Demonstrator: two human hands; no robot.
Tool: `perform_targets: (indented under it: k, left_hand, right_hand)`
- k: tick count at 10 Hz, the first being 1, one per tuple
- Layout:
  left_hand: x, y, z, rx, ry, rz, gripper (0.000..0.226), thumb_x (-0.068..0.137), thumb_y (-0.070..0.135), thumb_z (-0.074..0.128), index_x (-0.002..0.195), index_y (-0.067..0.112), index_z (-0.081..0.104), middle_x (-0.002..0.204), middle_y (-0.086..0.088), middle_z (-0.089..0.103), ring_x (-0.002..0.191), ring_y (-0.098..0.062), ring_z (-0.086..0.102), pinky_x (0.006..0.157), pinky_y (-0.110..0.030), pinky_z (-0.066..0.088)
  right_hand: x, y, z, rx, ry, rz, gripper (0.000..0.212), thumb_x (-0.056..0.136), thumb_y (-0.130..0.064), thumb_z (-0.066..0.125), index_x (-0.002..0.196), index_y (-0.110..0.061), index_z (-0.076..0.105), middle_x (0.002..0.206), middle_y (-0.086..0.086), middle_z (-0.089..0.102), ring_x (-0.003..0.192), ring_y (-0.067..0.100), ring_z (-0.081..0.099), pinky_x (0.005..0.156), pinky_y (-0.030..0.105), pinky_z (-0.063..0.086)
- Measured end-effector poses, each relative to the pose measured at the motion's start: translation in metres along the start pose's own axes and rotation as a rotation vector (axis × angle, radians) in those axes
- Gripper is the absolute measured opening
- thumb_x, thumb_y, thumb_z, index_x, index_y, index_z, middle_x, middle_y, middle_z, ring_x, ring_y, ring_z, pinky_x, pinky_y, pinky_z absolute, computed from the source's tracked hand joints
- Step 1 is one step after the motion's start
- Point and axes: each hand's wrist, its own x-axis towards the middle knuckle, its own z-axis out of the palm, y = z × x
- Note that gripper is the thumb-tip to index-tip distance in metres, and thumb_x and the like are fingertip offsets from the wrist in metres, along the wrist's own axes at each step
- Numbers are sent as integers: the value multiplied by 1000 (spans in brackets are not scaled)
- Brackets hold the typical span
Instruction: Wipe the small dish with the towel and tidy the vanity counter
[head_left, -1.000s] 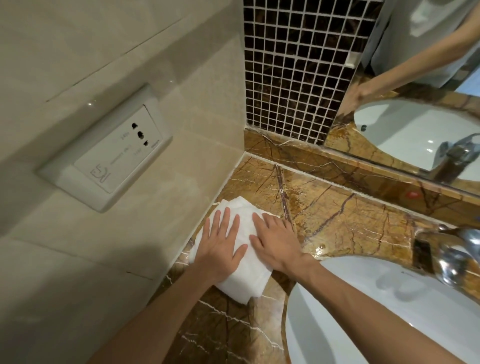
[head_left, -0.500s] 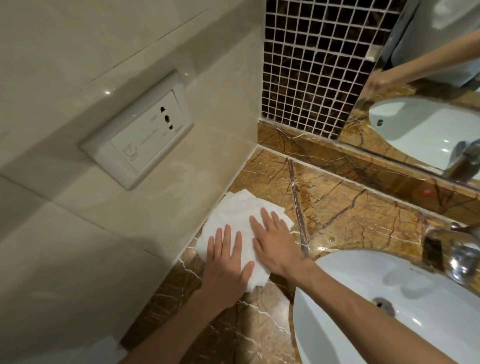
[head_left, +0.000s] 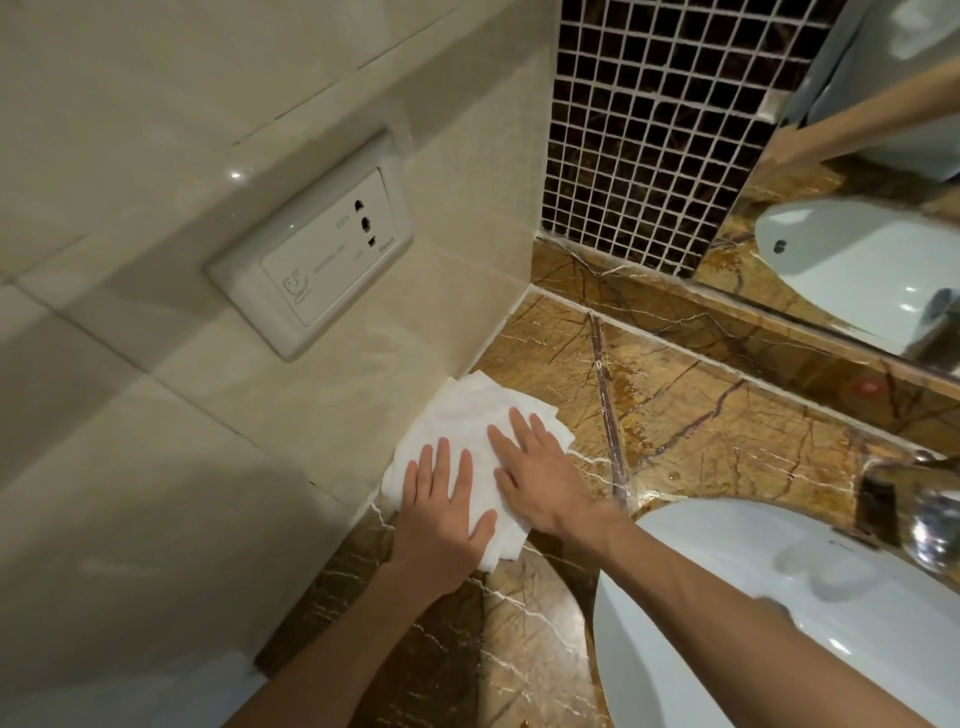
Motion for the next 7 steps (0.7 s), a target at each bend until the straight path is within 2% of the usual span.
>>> perform_targets:
  k: [2,3,4,5,7]
  left_hand:
    - [6,-2,-8,-18,-104,-38,65,88,46,45,134,0,50,141,-28,44,132,-47,40,106,-62,35]
    - [16,1,-19,59,-190,-122,72,90,55,33,149,13,25,157,-20,19,145,-38,17,117,-51,9]
    - [24,1,-31,-2,-236,-234,70,92,55,27,151,23,9,162,-9,4,148,-27,3,119,-44,0]
    - [24,10,-52,-17,-225,-226,69,92,54,31,150,21,16,161,-9,10,147,-26,12,120,-45,10]
    - [-10,20,-83,28,-209,-200,72,88,56,37,148,18,24,159,-10,21,144,-27,23,117,-44,21]
  right_hand:
    - [0,-3,-5,6,-17,4,57,102,-35,27,154,-22,7,162,15,-5,148,36,-6,120,46,4]
    - [-5,-6,-15,57,-5,9,53,102,-34,28,151,-18,16,161,20,2,147,39,1,119,50,8]
    - [-16,-8,-26,88,51,-4,44,99,-30,35,140,-12,35,152,26,24,142,43,21,116,50,19]
    - [-30,-7,-36,89,103,13,38,97,-27,38,131,-12,44,137,23,43,130,40,38,111,46,28]
    - [-69,-14,-45,77,194,106,46,97,-30,41,140,-14,39,142,20,45,130,37,40,109,43,33]
